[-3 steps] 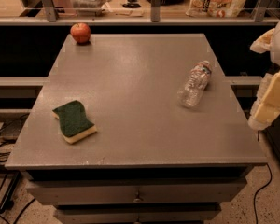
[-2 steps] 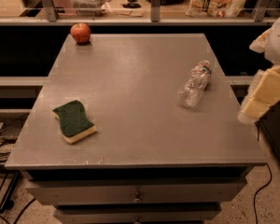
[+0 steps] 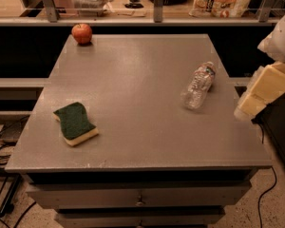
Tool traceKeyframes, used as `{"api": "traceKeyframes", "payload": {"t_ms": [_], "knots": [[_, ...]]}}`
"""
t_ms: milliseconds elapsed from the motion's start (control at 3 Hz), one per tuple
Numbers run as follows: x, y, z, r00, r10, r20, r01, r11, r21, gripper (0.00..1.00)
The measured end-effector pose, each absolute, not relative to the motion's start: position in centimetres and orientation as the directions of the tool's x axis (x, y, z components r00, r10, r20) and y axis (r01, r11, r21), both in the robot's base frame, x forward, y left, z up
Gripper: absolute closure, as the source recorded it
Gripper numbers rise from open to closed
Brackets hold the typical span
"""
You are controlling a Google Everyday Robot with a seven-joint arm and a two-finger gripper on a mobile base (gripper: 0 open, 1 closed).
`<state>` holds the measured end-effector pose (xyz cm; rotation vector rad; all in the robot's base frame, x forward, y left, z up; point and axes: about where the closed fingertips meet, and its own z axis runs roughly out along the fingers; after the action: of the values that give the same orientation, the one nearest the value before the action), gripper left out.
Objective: Move water bottle near apple
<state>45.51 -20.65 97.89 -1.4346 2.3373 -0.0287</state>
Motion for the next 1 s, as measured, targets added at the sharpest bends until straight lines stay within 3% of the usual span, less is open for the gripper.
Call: {"api": "traceKeyframes", "payload": {"t_ms": [333, 1000], "knots": [[46.8, -20.3, 97.3, -0.456, -0.819, -0.349, -0.82, 0.539, -0.194, 0.0], [54.5, -16.4, 94.6, -0.671, -0.573, -0.471, -0.637, 0.771, -0.03, 0.0]]}}
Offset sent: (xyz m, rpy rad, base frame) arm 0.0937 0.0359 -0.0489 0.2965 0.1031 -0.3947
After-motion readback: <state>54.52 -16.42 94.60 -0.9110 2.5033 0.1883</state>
